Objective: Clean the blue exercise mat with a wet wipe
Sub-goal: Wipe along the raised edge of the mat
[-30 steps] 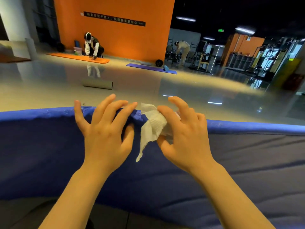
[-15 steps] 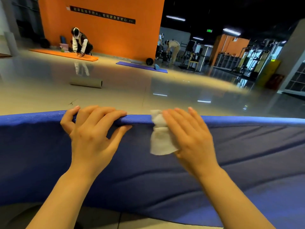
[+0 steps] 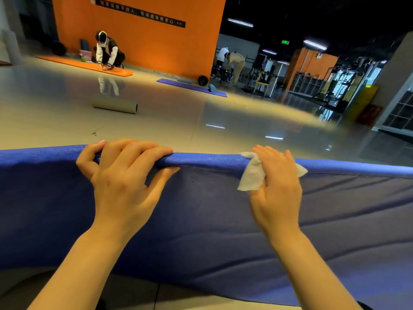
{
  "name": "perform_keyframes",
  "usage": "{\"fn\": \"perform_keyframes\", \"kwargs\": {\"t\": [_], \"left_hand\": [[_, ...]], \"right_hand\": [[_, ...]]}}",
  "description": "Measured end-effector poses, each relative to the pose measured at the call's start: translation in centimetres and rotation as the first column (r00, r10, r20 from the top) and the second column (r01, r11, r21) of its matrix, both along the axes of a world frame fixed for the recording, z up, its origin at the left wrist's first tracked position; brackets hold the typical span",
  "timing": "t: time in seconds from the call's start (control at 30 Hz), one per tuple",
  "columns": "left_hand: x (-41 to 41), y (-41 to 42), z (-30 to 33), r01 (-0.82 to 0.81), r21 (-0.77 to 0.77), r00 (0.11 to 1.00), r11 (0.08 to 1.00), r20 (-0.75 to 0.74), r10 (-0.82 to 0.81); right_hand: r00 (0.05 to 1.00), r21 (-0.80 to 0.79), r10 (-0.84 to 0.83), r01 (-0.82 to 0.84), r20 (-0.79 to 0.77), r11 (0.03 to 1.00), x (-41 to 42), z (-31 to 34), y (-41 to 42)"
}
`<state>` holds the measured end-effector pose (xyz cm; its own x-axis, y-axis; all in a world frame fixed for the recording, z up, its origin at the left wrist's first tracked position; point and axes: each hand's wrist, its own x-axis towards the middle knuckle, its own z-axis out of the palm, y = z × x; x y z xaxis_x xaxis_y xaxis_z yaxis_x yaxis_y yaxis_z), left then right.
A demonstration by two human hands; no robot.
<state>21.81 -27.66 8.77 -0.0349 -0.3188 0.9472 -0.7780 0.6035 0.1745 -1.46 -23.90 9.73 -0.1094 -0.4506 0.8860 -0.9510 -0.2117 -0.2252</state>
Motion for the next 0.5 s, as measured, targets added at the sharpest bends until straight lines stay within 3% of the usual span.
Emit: {"fn": "perform_keyframes", "kwargs": {"t": [0.17, 0.27, 0.4, 0.5], "left_hand": [[0.3, -0.2, -0.2, -0.008, -0.026, 1.000, 1.000, -0.006, 0.008], [0.3, -0.2, -0.5, -0.007, -0.067, 1.000, 0.998, -0.015, 0.006], [0.3, -0.3, -0.7, 0.005, -0.104, 0.999, 0.995, -0.038, -0.009], [0.2, -0.3, -0.7, 0.010, -0.094, 0.999, 0.996, -0.047, -0.015]], "right_hand": [[0.980, -0.033, 0.154, -0.159, -0.127, 0.987, 6.5, -0.6, -0.8], [0.927, -0.023, 0.142, -0.160, -0.347, 0.987, 4.6, 0.0, -0.7], [0.915, -0.044, 0.002, -0.022, -0.403, 0.999, -3.2, 0.1, 1.1], [0.941, -0.016, -0.199, 0.202, -0.276, 0.979, -9.5, -0.1, 2.6]]}}
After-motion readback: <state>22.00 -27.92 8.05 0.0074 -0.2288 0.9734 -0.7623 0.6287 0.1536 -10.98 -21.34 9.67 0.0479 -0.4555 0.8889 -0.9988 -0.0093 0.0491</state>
